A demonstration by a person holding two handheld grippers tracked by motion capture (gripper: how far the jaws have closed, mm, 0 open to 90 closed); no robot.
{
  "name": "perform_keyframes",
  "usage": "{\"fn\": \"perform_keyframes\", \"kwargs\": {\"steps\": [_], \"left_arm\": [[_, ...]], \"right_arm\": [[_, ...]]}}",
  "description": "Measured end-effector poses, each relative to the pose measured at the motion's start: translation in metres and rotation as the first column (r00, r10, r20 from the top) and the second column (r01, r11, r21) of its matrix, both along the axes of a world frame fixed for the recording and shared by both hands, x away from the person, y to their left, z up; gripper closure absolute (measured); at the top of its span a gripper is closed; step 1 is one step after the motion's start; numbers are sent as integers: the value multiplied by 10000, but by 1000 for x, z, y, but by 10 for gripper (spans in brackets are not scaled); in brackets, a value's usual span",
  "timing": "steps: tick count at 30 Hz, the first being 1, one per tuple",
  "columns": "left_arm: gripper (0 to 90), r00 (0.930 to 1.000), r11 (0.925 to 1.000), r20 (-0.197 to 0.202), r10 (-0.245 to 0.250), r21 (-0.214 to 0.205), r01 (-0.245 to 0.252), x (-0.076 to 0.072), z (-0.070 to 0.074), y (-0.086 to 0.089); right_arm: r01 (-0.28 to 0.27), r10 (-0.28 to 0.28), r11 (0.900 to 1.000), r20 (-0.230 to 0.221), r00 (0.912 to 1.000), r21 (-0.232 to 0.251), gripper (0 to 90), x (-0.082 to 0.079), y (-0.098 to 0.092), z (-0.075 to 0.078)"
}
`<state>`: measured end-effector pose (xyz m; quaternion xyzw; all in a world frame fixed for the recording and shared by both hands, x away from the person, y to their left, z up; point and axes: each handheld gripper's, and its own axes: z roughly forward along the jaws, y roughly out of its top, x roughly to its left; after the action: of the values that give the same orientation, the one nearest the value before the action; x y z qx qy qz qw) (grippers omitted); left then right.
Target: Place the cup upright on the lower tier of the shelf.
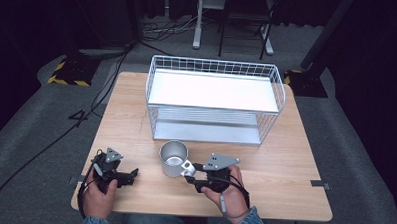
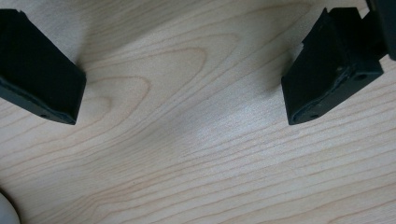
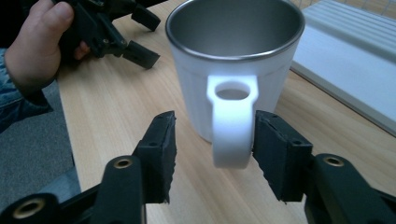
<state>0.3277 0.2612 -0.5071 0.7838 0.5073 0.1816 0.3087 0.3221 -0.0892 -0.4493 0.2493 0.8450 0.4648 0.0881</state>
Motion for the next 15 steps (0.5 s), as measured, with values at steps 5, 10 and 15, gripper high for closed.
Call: {"fn": "perform_keyframes", "kwargs": {"steps": [5, 10, 15], "left_arm": [[1, 10000, 10000, 9, -3, 11, 3, 0, 0, 0], [2, 10000, 10000, 2, 3, -1, -3, 0, 0, 0], [2, 10000, 10000, -1, 5, -1, -5, 0, 0, 0]], "right_arm": [[-57, 58, 9991, 30, 10000, -413, 618, 5, 7, -2], [141, -128, 9983, 224, 9997, -562, 709, 4, 8, -4], [217, -198, 9982, 357, 9992, -552, 713, 4, 8, -4]]}}
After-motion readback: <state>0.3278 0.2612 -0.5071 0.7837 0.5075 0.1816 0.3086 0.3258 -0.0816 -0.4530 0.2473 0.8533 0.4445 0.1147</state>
